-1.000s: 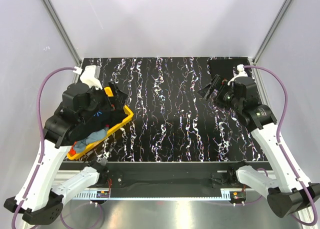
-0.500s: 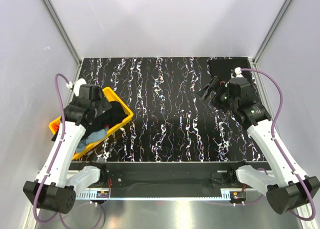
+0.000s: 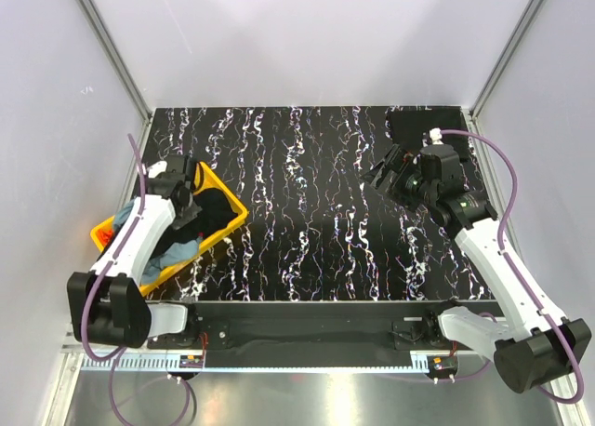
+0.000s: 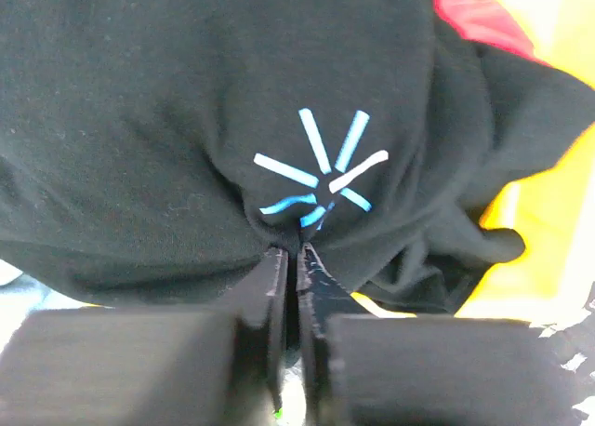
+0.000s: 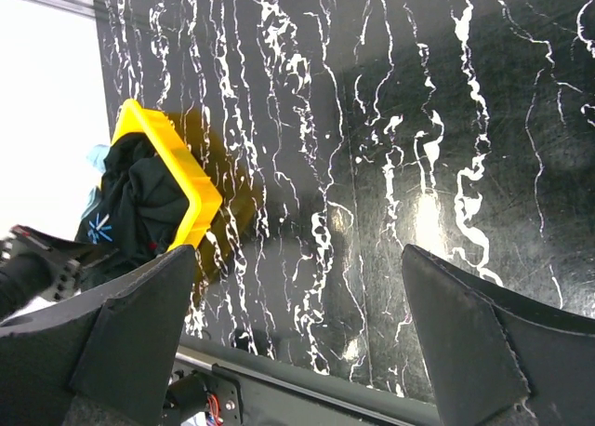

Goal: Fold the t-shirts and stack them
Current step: Grab the tshirt from the pile, then move the tshirt to the center of the board

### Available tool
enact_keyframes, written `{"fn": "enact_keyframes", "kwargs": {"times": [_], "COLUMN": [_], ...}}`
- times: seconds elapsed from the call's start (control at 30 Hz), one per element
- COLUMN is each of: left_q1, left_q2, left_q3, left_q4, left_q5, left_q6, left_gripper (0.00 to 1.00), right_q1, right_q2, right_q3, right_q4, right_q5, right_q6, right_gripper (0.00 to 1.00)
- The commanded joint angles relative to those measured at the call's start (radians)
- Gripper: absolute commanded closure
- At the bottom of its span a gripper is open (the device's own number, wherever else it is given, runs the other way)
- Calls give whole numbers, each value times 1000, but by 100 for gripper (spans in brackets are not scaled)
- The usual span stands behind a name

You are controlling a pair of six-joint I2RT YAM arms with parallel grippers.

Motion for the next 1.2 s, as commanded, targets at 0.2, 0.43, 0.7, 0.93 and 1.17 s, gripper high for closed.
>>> {"fn": "enact_keyframes", "kwargs": {"times": [0.2, 0.43, 0.7, 0.93, 1.17], "left_q1": [-49, -49, -133, -158, -170], "left_q2": [-133, -133, -174, -343, -344], "left_q3": [588, 885, 735, 197, -277], "left_q4": [70, 204, 813, 769, 667], "left_q5": [79, 332, 946, 934, 928], "left_q6": [289, 271, -178, -21, 23], "left_gripper": [100, 100, 100, 100, 100], "right_q1": [1, -1, -1, -1, -1], "right_q2": [-55, -101, -184, -214, -113], "right_q3": [4, -1, -9, -81, -159], "right_q4": [36, 36, 36, 34, 25], "right_q5": [-11, -46, -59, -71, -82], "right_q6": [29, 52, 95, 155, 199], "right_gripper": [0, 0, 0, 0, 4]}}
